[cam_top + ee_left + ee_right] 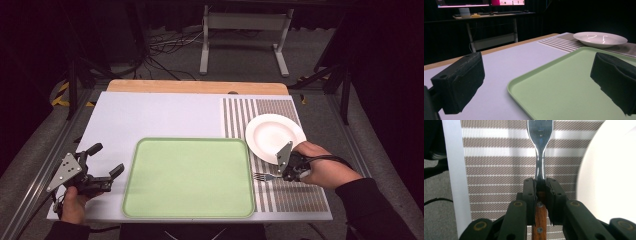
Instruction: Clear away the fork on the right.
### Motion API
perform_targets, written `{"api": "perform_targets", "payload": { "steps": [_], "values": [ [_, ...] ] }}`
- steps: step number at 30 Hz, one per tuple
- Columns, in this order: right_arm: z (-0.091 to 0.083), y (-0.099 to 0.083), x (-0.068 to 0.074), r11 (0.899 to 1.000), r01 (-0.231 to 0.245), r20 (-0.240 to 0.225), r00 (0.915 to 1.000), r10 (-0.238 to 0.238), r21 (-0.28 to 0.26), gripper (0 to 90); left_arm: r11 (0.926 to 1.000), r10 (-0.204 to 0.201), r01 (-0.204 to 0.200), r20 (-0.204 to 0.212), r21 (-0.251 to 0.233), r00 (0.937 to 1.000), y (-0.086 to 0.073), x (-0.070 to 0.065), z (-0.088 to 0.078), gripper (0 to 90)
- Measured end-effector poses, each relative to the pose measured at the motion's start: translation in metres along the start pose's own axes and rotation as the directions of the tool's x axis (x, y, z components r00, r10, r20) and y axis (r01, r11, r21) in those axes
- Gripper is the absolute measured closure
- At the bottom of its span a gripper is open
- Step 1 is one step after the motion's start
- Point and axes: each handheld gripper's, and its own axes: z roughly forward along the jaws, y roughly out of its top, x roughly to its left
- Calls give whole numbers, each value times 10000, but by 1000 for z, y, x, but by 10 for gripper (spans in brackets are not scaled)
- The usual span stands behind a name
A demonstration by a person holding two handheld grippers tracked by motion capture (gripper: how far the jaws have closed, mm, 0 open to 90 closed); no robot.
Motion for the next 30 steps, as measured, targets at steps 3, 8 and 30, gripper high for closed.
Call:
{"api": "perform_targets", "payload": {
  "steps": [3, 8, 30],
  "values": [
    [-7, 4, -2, 9999, -1, 190, 9998, 4, -138, 786, 10000, -14, 14, 5, -3, 10000, 0, 0, 0, 0],
    [-16, 15, -5, 9993, 45, 525, 9986, -25, -372, 786, 10000, -14, 14, 1, -25, 10000, 0, 0, 0, 1],
    [-19, 85, -16, 9913, 450, 697, 9969, -366, -1233, 786, 10000, -31, 31, 3, -73, 10000, 0, 0, -1, 0]
  ]
}}
